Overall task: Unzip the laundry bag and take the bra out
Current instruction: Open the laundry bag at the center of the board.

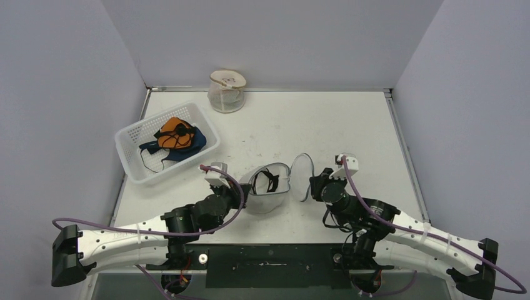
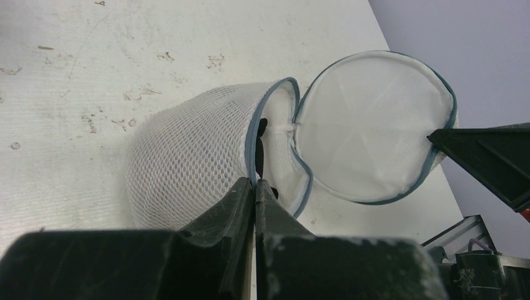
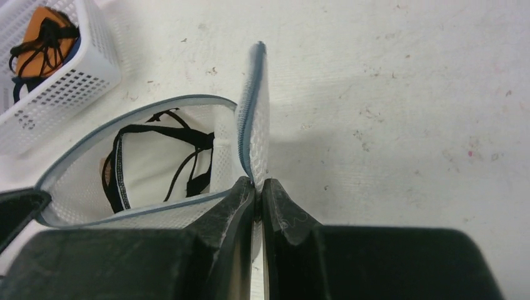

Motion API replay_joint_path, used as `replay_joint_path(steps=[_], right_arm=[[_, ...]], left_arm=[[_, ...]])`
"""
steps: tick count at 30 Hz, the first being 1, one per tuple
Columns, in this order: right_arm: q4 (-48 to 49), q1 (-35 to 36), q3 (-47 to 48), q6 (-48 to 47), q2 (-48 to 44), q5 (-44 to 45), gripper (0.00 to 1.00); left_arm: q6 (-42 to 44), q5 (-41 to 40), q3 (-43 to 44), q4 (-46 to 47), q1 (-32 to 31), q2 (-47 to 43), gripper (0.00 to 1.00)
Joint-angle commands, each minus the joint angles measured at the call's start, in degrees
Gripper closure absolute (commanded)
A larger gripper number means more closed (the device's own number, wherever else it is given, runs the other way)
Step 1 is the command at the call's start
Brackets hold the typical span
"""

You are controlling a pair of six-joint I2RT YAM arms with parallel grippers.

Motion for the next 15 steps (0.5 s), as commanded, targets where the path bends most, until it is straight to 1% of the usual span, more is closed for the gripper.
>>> replay_joint_path(steps=[1,3,4,7,9,12,15], right_arm=[[10.2,-0.4,-0.1,-15.6,-6.8,-5.5,0.95],[13.5,-0.4,1.8,-20.8,-7.0,-8.3,0.95],[13.8,-0.4,3.5,-22.8,-5.7,-8.7,0.95],[10.8,-0.4,8.3,-24.4,0.4,-4.6,0.95],[9.7,-0.5,9.0,-23.1,2.5,-1.3,0.95],[11.1,-0.7,7.1,-21.0,1.7,0.4,0.95],[16.1,-0.6,5.1,-23.2,-1.9,-3.1,0.95]], left_arm=[[2.1,-1.6,0.1,5.4,1.5,-3.3,1.0],[3.4,-0.9,-0.3,8.5,2.8,-3.5,1.0],[3.6,-0.2,-0.5,10.3,3.5,-3.3,1.0],[3.3,1.5,-0.9,14.2,5.3,-1.2,1.0],[1.5,1.2,-1.5,15.3,6.0,0.7,1.0],[-1.6,1.4,-4.6,19.4,7.3,2.2,1.0],[-2.5,3.3,-7.2,26.2,9.2,2.1,1.0]])
